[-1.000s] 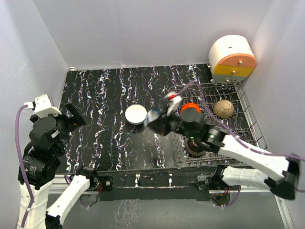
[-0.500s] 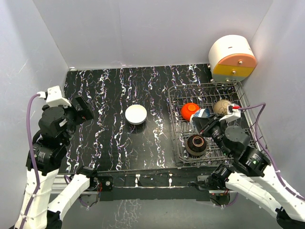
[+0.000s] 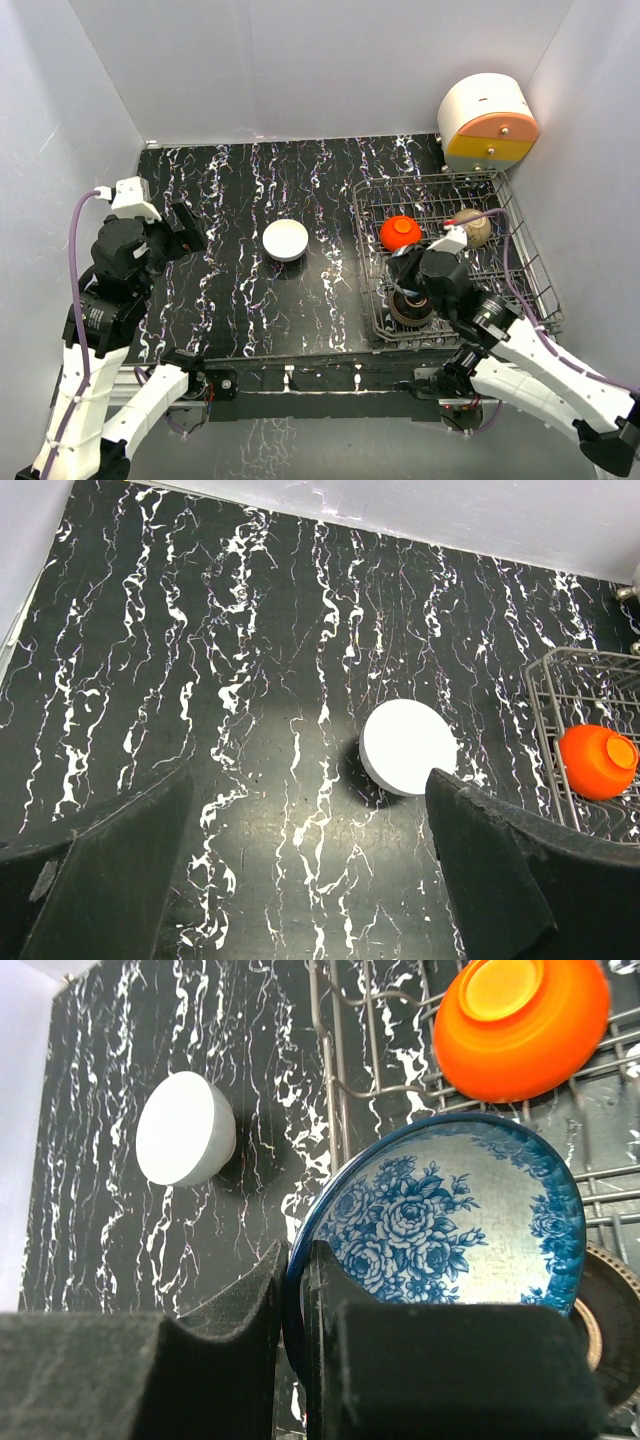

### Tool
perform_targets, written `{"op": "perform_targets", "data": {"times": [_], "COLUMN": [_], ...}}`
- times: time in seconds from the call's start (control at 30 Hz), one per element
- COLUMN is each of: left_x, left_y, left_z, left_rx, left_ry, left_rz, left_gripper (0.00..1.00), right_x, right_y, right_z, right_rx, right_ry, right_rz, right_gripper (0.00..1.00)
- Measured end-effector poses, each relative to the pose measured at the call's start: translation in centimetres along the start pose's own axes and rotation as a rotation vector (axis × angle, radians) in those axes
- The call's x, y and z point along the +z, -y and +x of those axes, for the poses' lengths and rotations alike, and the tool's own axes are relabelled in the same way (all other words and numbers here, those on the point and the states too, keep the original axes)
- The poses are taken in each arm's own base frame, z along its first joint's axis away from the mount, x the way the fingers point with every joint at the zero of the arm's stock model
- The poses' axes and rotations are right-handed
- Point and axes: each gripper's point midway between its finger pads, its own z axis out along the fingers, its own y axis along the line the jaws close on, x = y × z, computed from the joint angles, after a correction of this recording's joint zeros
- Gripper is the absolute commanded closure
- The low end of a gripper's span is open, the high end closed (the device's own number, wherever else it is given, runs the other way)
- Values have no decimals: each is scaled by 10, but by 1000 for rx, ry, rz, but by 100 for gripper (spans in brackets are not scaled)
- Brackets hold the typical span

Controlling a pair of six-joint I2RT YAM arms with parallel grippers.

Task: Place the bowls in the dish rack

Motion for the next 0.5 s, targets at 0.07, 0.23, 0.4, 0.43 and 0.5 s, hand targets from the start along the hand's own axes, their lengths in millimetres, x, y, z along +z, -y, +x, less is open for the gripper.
{"op": "perform_targets", "data": {"times": [0.07,0.23,0.4,0.43,0.5], "left_x": [1,2,2,3,4], "left_y": [0,0,0,0,-1], "left_z": [2,4,5,5,7], "left_rx": [1,3,5,6,7], "left_ry": [-5,-10,-12,-14,-17], "left_rz": [1,0,-1,-1,-2], "left_gripper": [3,3,3,3,3], "right_x": [7,20,35,40,49], "right_y": [-4,-6,4,6,10], "right_z": [5,6,-10,-13,-16], "right_rx": [-9,-3,54,68,89], "right_ry": [-18,-23,8,6,-6], "right_rz": [-5,-7,-13,-15,-17], "right_gripper": [92,92,92,92,92]}}
